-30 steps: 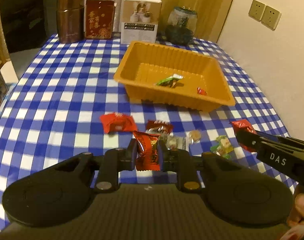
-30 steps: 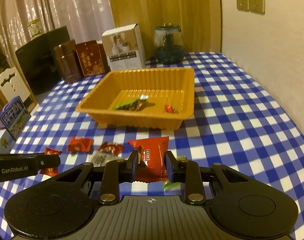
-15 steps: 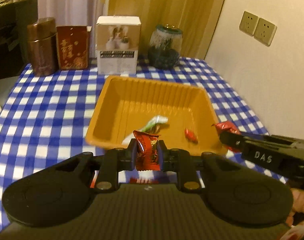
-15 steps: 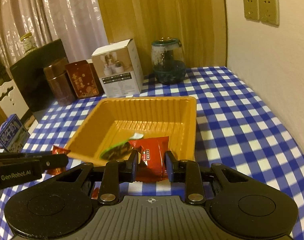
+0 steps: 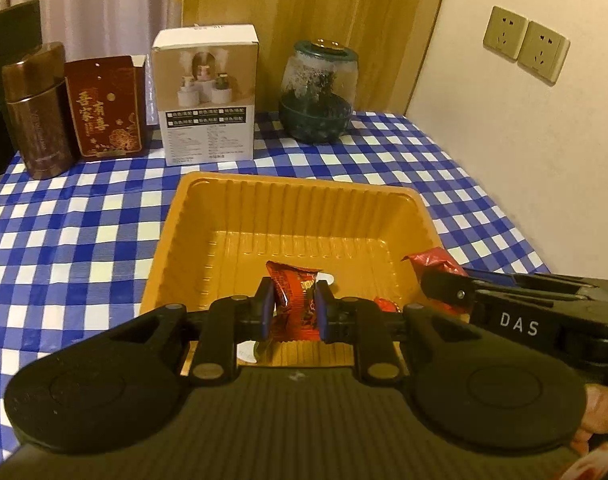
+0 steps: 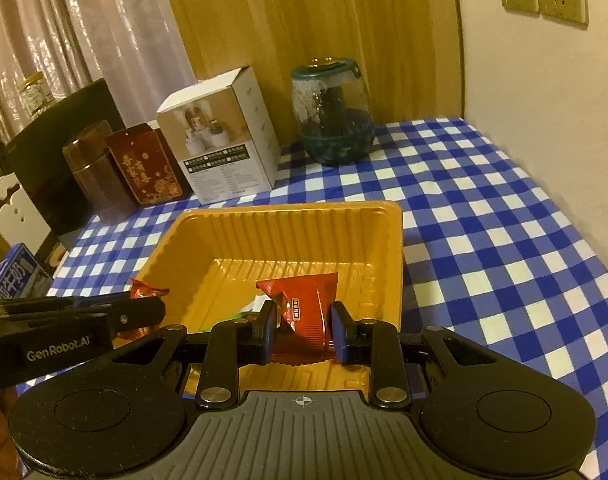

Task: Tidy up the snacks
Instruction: 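Open both grippers to release the red snacks into the tray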

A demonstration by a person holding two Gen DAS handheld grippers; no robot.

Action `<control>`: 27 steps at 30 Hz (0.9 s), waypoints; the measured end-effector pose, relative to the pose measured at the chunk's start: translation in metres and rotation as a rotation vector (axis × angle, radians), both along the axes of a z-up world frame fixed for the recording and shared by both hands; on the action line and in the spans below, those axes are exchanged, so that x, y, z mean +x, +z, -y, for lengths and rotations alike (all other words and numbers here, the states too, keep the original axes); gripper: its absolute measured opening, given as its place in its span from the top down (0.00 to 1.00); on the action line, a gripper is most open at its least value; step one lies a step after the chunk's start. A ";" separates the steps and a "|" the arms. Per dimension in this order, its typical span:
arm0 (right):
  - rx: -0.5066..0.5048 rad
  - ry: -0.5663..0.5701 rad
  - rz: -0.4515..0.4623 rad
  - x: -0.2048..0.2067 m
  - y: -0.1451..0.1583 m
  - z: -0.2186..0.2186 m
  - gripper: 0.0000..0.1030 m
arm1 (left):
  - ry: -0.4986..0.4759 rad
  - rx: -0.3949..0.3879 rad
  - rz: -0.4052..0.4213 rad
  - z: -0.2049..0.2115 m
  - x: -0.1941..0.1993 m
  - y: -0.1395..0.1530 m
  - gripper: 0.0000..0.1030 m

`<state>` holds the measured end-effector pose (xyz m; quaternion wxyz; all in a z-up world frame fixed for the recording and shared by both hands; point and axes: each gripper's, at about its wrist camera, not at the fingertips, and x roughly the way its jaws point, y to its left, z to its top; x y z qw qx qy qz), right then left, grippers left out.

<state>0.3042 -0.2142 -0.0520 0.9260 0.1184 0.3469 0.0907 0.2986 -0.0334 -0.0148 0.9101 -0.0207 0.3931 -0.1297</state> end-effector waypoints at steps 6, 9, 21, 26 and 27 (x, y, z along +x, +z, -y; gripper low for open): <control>0.012 -0.020 -0.014 0.007 -0.005 0.006 0.72 | -0.002 -0.008 -0.014 0.005 0.011 -0.007 0.73; 0.013 -0.020 -0.016 0.006 -0.006 0.006 0.72 | 0.013 -0.007 -0.009 0.001 0.012 -0.008 0.67; 0.030 -0.015 -0.017 0.005 -0.004 0.002 0.72 | 0.055 0.005 -0.017 -0.022 -0.002 -0.007 0.66; 0.036 -0.016 -0.017 0.007 -0.003 0.000 0.72 | 0.051 0.006 -0.014 -0.023 -0.005 -0.006 0.66; 0.042 -0.017 -0.018 0.008 -0.003 0.000 0.72 | 0.052 0.006 -0.013 -0.024 -0.005 -0.006 0.66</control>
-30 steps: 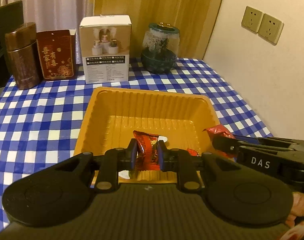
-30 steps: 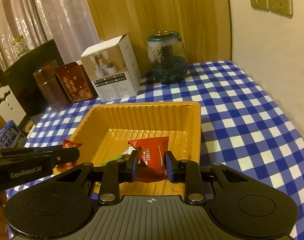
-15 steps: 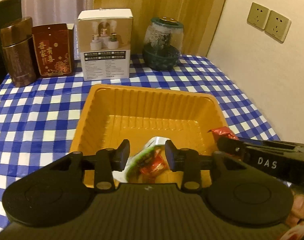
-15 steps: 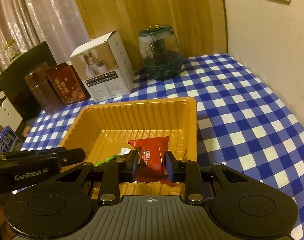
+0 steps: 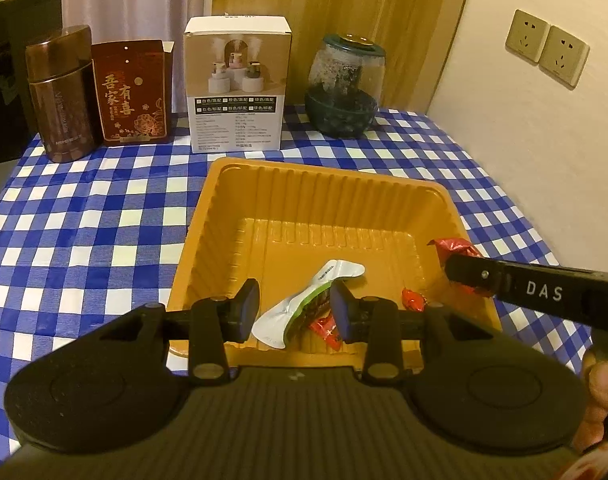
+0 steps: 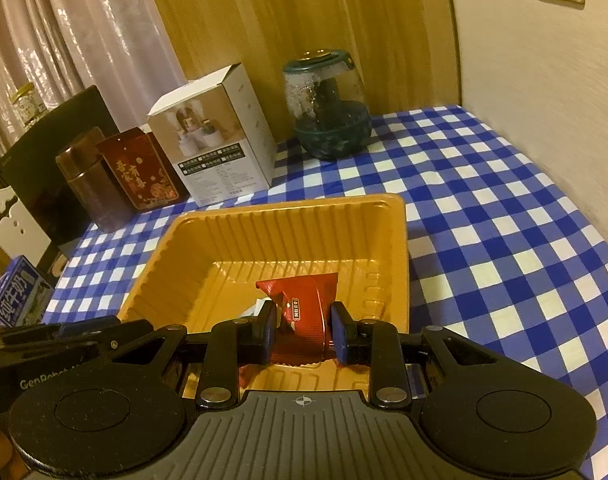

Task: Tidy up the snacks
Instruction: 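Open both grippers to release the red snacks into the tray, then withdraw both grippers back toward the remaining snacks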

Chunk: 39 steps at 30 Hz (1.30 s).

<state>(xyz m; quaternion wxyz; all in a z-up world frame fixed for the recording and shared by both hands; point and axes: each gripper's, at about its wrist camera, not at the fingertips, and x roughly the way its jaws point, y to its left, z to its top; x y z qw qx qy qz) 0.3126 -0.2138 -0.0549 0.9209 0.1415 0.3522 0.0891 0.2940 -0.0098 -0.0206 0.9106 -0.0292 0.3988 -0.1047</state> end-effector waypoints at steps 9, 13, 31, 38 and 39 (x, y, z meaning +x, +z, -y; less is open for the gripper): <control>0.060 -0.007 0.050 -0.004 0.003 0.009 0.36 | 0.005 0.009 0.002 -0.002 -0.009 -0.002 0.62; 0.057 -0.040 0.027 -0.016 0.000 0.019 0.36 | 0.014 0.001 -0.004 -0.005 -0.021 -0.005 0.60; 0.056 -0.115 0.001 -0.123 0.009 0.036 0.36 | 0.047 -0.016 -0.021 -0.010 -0.111 0.004 0.53; 0.032 -0.112 0.012 -0.163 0.013 0.031 0.36 | 0.071 -0.024 -0.029 -0.017 -0.152 0.004 0.51; 0.028 -0.111 0.009 -0.167 0.013 0.030 0.36 | 0.075 -0.024 -0.031 -0.019 -0.158 0.004 0.51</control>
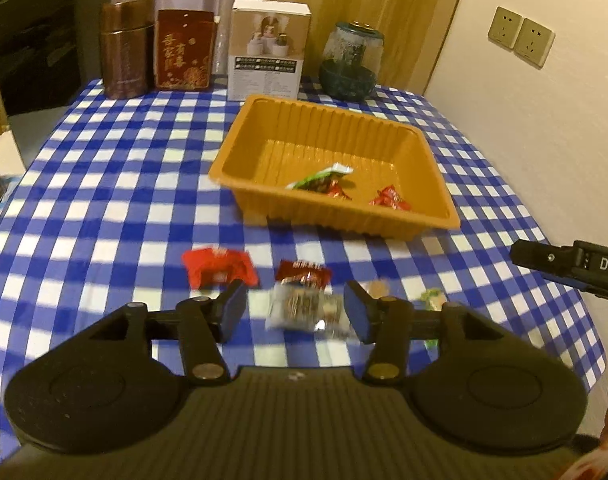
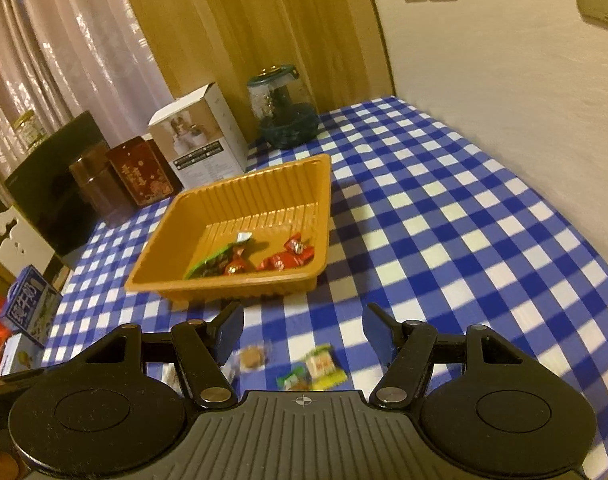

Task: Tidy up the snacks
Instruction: 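Withdraw both grippers back toward the remaining snacks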

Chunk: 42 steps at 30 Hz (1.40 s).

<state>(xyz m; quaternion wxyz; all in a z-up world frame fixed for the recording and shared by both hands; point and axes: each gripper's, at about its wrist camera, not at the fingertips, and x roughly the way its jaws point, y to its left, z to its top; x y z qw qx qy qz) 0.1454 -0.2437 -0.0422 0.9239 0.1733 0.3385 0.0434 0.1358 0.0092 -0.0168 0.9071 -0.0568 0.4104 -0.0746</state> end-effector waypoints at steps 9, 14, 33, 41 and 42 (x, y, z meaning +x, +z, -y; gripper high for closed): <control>-0.018 0.018 -0.015 -0.034 -0.005 -0.008 0.36 | 0.020 0.014 -0.004 -0.013 -0.041 0.003 0.47; -0.029 0.028 -0.019 -0.046 -0.006 -0.012 0.36 | 0.034 0.010 -0.007 -0.020 -0.053 0.003 0.45; -0.059 0.060 -0.043 -0.055 -0.019 -0.017 0.36 | 0.011 0.032 -0.022 -0.020 -0.058 -0.003 0.41; -0.059 0.085 -0.074 -0.047 -0.031 -0.020 0.36 | -0.004 0.036 -0.035 -0.016 -0.053 -0.009 0.39; -0.060 0.085 -0.077 -0.046 -0.032 -0.021 0.36 | -0.006 0.038 -0.037 -0.016 -0.052 -0.010 0.39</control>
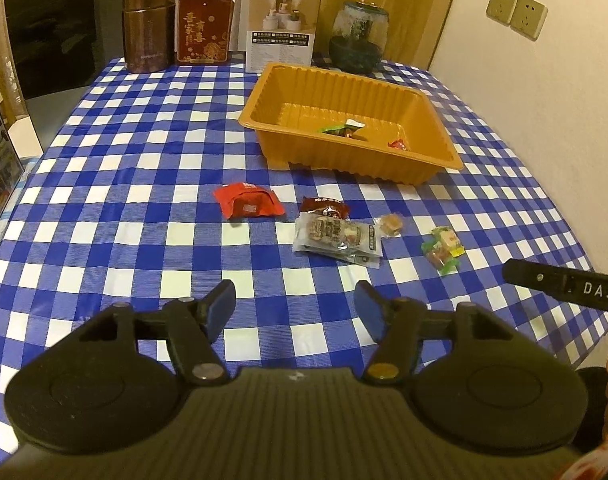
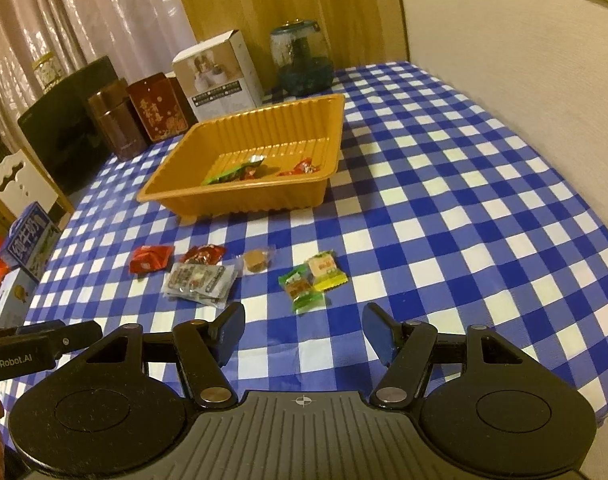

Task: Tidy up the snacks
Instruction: 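Withdraw both grippers back toward the remaining snacks, then grasp the clear cookie packet with the left gripper while the right gripper grasps the green-wrapped cake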

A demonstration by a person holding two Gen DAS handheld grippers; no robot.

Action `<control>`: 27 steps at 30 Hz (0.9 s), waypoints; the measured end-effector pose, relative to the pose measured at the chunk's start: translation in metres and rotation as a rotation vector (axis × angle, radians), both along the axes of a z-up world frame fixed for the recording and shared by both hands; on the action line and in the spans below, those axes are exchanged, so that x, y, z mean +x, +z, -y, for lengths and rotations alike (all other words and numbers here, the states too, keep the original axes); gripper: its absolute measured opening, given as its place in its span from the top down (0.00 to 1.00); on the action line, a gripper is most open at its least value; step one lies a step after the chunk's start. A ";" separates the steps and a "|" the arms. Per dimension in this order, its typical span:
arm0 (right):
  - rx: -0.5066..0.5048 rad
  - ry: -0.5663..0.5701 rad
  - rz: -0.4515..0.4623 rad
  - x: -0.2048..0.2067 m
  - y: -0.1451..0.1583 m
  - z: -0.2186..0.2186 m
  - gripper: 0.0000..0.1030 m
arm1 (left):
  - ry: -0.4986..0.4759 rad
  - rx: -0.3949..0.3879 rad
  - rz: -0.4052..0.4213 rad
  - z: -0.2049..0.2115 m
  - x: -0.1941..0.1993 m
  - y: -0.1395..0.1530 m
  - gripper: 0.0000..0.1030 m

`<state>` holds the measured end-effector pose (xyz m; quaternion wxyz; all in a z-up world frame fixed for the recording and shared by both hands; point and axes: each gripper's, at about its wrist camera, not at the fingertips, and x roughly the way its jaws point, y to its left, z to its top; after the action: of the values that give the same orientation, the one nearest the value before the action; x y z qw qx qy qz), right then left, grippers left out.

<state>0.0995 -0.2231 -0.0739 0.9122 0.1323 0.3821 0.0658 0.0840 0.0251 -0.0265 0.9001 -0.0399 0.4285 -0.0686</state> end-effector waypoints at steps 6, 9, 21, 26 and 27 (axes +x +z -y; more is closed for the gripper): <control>0.000 0.004 -0.015 0.007 -0.007 0.000 0.36 | -0.024 0.012 -0.006 0.005 0.006 -0.005 0.37; 0.002 0.003 -0.019 0.012 -0.011 0.000 0.36 | -0.051 0.021 -0.007 0.008 0.011 -0.009 0.36; -0.038 0.094 -0.020 0.046 -0.032 -0.014 0.56 | -0.194 0.101 -0.004 0.013 0.039 -0.032 0.36; -0.047 0.131 -0.017 0.059 -0.043 -0.017 0.62 | -0.292 0.143 0.011 0.017 0.052 -0.041 0.36; -0.052 0.133 -0.018 0.061 -0.045 -0.018 0.63 | -0.319 0.156 0.018 0.019 0.055 -0.042 0.36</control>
<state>0.1607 -0.2055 -0.1190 0.9055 0.0835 0.3998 0.1152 0.1390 0.0063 -0.0684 0.8819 0.0993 0.4253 -0.1775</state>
